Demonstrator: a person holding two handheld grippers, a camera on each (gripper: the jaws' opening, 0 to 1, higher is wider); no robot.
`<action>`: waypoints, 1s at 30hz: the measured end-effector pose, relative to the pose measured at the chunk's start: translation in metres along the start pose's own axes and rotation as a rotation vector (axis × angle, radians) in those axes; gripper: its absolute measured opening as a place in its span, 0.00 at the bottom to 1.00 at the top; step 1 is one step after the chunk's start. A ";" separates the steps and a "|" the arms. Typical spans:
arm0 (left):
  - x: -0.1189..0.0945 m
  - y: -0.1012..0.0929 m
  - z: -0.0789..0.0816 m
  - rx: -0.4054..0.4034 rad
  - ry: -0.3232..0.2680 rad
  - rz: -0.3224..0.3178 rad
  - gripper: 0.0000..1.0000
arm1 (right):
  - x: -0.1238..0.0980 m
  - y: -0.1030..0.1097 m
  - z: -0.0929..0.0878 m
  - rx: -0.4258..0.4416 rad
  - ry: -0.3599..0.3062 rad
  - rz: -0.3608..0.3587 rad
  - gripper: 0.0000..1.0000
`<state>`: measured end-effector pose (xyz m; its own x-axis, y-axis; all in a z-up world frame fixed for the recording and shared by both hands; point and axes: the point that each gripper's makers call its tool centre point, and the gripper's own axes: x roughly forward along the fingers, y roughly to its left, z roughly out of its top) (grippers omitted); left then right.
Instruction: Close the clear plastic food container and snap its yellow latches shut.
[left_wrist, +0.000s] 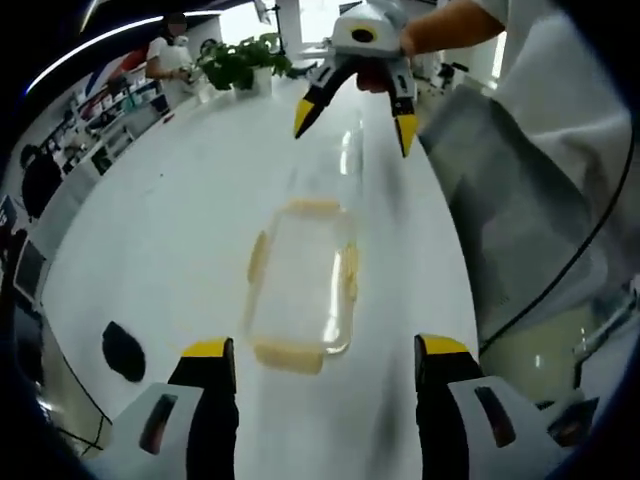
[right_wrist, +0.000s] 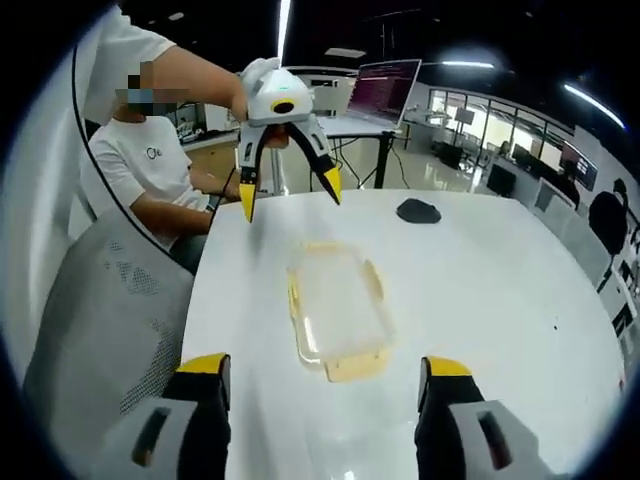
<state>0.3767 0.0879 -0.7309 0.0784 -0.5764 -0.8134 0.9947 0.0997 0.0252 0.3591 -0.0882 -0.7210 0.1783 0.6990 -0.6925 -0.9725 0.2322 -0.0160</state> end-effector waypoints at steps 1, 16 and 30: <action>0.000 0.001 0.000 0.001 -0.001 -0.001 0.71 | 0.000 0.000 0.000 -0.002 0.000 0.002 0.74; 0.010 0.011 -0.009 0.022 0.019 -0.021 0.69 | 0.011 -0.020 -0.007 -0.026 0.045 -0.001 0.67; 0.022 0.017 -0.017 0.040 0.037 -0.053 0.64 | 0.025 -0.026 -0.016 -0.044 0.087 0.028 0.63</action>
<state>0.3941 0.0910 -0.7586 0.0242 -0.5498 -0.8349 0.9993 0.0368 0.0047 0.3868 -0.0879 -0.7494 0.1396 0.6431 -0.7530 -0.9829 0.1821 -0.0267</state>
